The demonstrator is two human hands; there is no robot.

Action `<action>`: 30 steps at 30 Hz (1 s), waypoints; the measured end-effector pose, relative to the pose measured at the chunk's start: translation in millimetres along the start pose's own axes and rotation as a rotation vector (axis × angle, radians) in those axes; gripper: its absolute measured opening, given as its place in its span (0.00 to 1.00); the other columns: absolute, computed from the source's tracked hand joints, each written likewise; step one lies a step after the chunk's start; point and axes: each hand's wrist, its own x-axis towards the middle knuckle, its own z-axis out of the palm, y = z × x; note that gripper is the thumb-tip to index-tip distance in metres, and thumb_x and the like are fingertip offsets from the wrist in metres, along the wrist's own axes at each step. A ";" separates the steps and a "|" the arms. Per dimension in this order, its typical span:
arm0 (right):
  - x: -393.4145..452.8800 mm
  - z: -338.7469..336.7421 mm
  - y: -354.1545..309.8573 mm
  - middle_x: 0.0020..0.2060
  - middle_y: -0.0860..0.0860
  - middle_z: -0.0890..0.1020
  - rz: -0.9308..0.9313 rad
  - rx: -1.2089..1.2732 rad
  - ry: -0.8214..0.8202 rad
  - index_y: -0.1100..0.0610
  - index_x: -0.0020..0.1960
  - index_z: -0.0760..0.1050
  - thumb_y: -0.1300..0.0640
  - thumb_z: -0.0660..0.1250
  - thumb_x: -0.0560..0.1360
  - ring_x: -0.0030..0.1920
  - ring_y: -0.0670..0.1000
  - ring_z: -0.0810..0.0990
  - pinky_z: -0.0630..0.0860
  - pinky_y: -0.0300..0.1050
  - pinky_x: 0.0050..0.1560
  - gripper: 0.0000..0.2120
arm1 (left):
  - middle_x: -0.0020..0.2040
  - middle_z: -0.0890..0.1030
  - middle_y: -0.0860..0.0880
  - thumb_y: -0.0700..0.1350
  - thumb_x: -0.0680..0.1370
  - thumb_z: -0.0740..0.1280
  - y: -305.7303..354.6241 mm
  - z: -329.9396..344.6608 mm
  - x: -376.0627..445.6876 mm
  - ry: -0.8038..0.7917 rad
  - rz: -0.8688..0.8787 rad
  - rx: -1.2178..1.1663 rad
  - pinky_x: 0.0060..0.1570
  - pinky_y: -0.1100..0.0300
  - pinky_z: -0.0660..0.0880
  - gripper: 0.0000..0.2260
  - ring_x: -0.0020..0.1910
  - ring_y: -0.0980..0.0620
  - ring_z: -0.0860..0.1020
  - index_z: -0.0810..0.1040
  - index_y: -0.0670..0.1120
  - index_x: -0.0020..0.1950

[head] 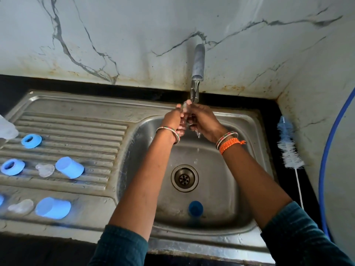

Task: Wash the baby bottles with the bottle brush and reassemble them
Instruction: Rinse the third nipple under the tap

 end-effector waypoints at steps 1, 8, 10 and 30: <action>0.5 1.0 0.7 0.33 0.52 0.78 -0.035 -0.038 0.088 0.52 0.36 0.77 0.47 0.63 0.79 0.31 0.47 0.73 0.67 0.37 0.31 0.16 | 0.19 0.60 0.53 0.54 0.83 0.52 1.4 1.0 -2.9 -0.064 -0.050 -0.022 0.17 0.73 0.51 0.21 0.14 0.58 0.57 0.61 0.49 0.31; 20.7 6.3 0.6 0.25 0.55 0.74 -0.202 -0.324 0.336 0.65 0.31 0.74 0.48 0.62 0.79 0.25 0.46 0.70 0.66 0.43 0.32 0.24 | 0.32 0.76 0.46 0.55 0.82 0.55 -16.6 13.1 -4.1 0.119 0.371 0.408 0.22 0.61 0.74 0.20 0.25 0.51 0.75 0.73 0.43 0.38; 15.5 1.9 -1.6 0.32 0.56 0.78 -0.157 -0.219 0.153 0.65 0.40 0.78 0.49 0.60 0.81 0.31 0.50 0.74 0.71 0.44 0.35 0.21 | 0.31 0.78 0.44 0.51 0.82 0.57 -15.6 9.0 1.4 0.160 0.408 0.360 0.24 0.61 0.72 0.18 0.24 0.49 0.74 0.73 0.45 0.35; 8.3 0.4 3.8 0.27 0.54 0.79 -0.239 -0.303 0.268 0.60 0.33 0.76 0.52 0.57 0.82 0.26 0.47 0.76 0.72 0.44 0.31 0.22 | 0.30 0.78 0.46 0.40 0.80 0.63 -11.6 7.3 4.2 0.037 0.291 -0.124 0.29 0.63 0.79 0.10 0.23 0.57 0.77 0.74 0.40 0.38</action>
